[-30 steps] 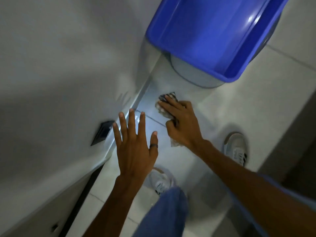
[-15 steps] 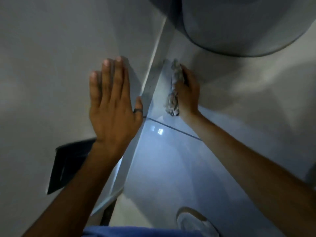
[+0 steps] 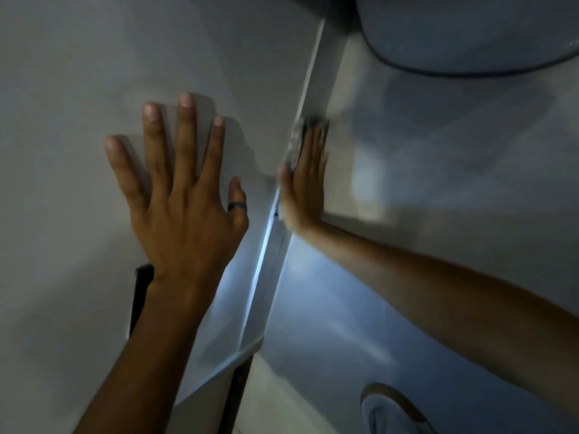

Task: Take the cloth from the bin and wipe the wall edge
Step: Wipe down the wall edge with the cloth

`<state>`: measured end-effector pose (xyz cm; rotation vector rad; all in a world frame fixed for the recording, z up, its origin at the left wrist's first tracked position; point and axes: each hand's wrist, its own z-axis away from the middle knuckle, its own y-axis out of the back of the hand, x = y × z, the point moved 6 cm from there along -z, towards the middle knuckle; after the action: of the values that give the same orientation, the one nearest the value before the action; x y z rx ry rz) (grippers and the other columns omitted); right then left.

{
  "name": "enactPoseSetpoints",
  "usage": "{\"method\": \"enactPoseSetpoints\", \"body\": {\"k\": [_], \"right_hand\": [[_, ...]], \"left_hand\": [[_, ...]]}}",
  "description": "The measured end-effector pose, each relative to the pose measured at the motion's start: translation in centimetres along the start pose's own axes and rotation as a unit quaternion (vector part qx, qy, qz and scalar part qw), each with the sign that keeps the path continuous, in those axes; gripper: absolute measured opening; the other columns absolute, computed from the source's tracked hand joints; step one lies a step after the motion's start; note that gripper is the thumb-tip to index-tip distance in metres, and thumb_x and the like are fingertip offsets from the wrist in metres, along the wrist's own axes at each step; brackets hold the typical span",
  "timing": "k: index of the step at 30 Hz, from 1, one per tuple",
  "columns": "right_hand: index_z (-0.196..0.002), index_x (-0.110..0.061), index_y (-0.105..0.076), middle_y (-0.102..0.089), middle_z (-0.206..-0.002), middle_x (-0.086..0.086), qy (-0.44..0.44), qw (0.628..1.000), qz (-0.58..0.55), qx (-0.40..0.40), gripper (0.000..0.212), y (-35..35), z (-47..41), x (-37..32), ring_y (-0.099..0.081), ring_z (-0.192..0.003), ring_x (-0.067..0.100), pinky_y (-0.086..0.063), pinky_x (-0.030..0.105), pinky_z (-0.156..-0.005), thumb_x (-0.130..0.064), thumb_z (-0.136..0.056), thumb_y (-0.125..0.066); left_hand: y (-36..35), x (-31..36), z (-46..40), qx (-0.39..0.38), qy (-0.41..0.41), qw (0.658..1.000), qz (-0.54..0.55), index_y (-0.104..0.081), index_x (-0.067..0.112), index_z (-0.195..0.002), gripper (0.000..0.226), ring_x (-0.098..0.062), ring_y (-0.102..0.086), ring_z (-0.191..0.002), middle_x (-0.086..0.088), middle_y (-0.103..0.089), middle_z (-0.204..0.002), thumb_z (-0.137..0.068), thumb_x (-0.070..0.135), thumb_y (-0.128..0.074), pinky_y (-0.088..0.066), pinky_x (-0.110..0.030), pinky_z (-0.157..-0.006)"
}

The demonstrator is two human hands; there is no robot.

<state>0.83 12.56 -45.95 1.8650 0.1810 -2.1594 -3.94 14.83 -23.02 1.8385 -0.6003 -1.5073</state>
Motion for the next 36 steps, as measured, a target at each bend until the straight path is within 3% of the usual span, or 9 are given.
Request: {"method": "enactPoseSetpoints", "body": {"k": [3, 5, 10, 16, 20, 22, 25, 32, 36], "right_hand": [[-0.164, -0.008, 0.003, 0.007, -0.174, 0.010, 0.014, 0.992, 0.010, -0.128, 0.082, -1.6, 10.8, 1.2, 0.002, -0.164, 0.024, 0.001, 0.037, -0.134, -0.051, -0.103, -0.031], [-0.162, -0.008, 0.004, 0.005, -0.174, 0.012, 0.026, 0.988, 0.040, -0.149, 0.078, -1.4, 11.5, 1.3, 0.003, -0.163, 0.024, -0.006, 0.043, -0.134, -0.051, -0.104, -0.025], [-0.159, 0.007, -0.013, -0.015, -0.169, 0.030, 0.052, 0.994, 0.070, -0.058, 0.071, 2.2, -4.7, -1.4, -0.015, -0.160, 0.041, -0.013, 0.052, -0.132, -0.038, -0.105, -0.025], [-0.162, -0.001, -0.012, -0.010, -0.174, 0.020, -0.038, 0.998, -0.042, 0.028, 0.069, 5.1, -15.9, -3.2, -0.008, -0.163, 0.033, -0.009, 0.054, -0.132, -0.039, -0.107, -0.026], [-0.163, -0.005, -0.008, -0.011, -0.173, 0.020, -0.016, 0.998, -0.041, 0.051, 0.067, 2.3, -4.7, -2.2, -0.010, -0.163, 0.032, -0.017, 0.056, -0.130, -0.035, -0.106, -0.029], [-0.164, -0.017, 0.006, 0.006, -0.175, 0.008, -0.031, 0.998, -0.044, -0.023, 0.073, -0.2, 5.1, -1.0, 0.002, -0.164, 0.022, -0.014, 0.053, -0.132, -0.039, -0.106, -0.032], [-0.164, -0.006, 0.006, 0.020, -0.173, 0.009, 0.014, 0.993, -0.004, -0.113, 0.080, -2.3, 12.4, 0.9, 0.010, -0.163, 0.023, -0.009, 0.050, -0.133, -0.050, -0.105, -0.025], [-0.164, -0.009, -0.005, -0.006, -0.174, 0.018, -0.007, 0.999, -0.049, 0.001, 0.067, 2.9, -9.5, -1.8, -0.005, -0.163, 0.029, -0.008, 0.047, -0.134, -0.039, -0.108, -0.025], [-0.164, -0.006, -0.009, -0.008, -0.175, 0.016, -0.052, 0.995, -0.073, 0.041, 0.063, 4.6, -14.3, -3.5, -0.007, -0.163, 0.030, -0.009, 0.047, -0.134, -0.033, -0.110, -0.029]], "left_hand": [[-0.2, 0.0, -0.1, 0.017, 0.007, 0.999, -0.032, -0.022, 0.030, -0.175, 0.068, -0.040, -0.016, -0.164, -0.006, -0.017, -0.181, -0.111, 0.047, -0.040, -0.001, -0.064, -0.127], [-0.3, 0.3, -0.1, 0.017, 0.020, 0.998, -0.053, -0.022, 0.030, -0.175, 0.066, -0.041, -0.021, -0.163, -0.006, -0.019, -0.180, -0.113, 0.045, -0.040, -0.007, -0.067, -0.126], [-0.9, 0.7, -1.1, 0.012, 0.042, 0.997, -0.057, -0.012, 0.031, -0.176, 0.068, -0.044, -0.023, -0.162, -0.008, -0.017, -0.180, -0.115, 0.049, -0.036, -0.015, -0.073, -0.122], [-0.9, 0.9, -0.8, 0.015, 0.037, 0.998, -0.056, -0.015, 0.028, -0.176, 0.068, -0.045, -0.025, -0.161, -0.010, -0.019, -0.180, -0.116, 0.049, -0.037, -0.016, -0.072, -0.123], [-1.2, 0.7, -0.9, 0.023, 0.040, 0.997, -0.064, -0.014, 0.029, -0.176, 0.068, -0.042, -0.019, -0.162, -0.009, -0.017, -0.180, -0.115, 0.050, -0.036, -0.009, -0.069, -0.124], [-1.4, 0.5, -0.8, 0.029, 0.040, 0.996, -0.072, -0.013, 0.029, -0.176, 0.070, -0.041, -0.018, -0.162, -0.007, -0.014, -0.181, -0.115, 0.051, -0.038, -0.011, -0.070, -0.124], [-1.6, 0.6, -0.7, 0.036, 0.038, 0.996, -0.068, -0.011, 0.030, -0.176, 0.072, -0.040, -0.013, -0.163, -0.004, -0.002, -0.182, -0.114, 0.051, -0.040, -0.012, -0.071, -0.124], [-2.0, 0.8, -1.1, 0.044, 0.020, 0.995, -0.084, -0.012, 0.028, -0.176, 0.072, -0.040, -0.010, -0.162, -0.007, -0.009, -0.181, -0.114, 0.052, -0.038, 0.002, -0.066, -0.126], [-1.3, 1.0, -1.5, 0.030, 0.014, 0.996, -0.085, -0.015, 0.026, -0.176, 0.071, -0.042, -0.017, -0.164, -0.009, -0.014, -0.181, -0.114, 0.051, -0.038, -0.003, -0.067, -0.126]]}}
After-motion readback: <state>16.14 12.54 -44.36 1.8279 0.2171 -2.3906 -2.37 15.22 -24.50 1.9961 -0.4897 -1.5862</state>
